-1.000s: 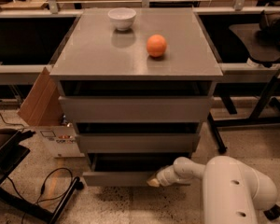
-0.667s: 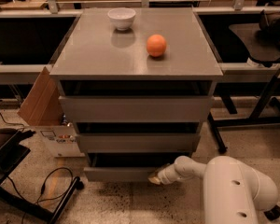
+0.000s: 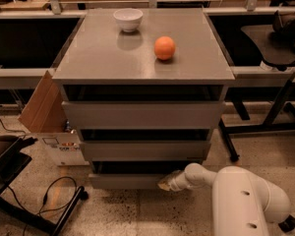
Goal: Close bottom drawer
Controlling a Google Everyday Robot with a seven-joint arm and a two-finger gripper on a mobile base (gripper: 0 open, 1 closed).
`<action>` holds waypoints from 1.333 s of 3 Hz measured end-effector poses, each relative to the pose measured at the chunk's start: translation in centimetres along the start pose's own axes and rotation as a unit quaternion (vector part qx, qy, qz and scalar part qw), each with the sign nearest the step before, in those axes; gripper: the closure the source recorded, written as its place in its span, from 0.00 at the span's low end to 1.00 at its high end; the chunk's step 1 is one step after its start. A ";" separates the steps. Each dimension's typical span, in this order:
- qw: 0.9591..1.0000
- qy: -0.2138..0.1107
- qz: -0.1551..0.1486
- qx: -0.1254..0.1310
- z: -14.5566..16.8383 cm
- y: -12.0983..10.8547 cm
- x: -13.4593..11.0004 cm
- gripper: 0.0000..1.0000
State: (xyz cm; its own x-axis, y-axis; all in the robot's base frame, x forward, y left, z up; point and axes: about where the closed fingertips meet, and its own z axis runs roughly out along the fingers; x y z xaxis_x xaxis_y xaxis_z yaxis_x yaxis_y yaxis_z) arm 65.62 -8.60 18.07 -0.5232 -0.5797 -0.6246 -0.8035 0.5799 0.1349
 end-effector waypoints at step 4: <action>1.000 0.002 0.000 -0.007 0.7 0.8 0.1 0.00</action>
Offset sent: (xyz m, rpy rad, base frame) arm -0.0012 0.0020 -0.0013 0.0012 0.0024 0.0023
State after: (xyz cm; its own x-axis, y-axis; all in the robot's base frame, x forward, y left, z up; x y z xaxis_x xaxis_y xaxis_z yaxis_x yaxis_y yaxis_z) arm 65.12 -7.82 17.54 -0.5242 -0.5814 -0.6222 -0.8073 0.5719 0.1456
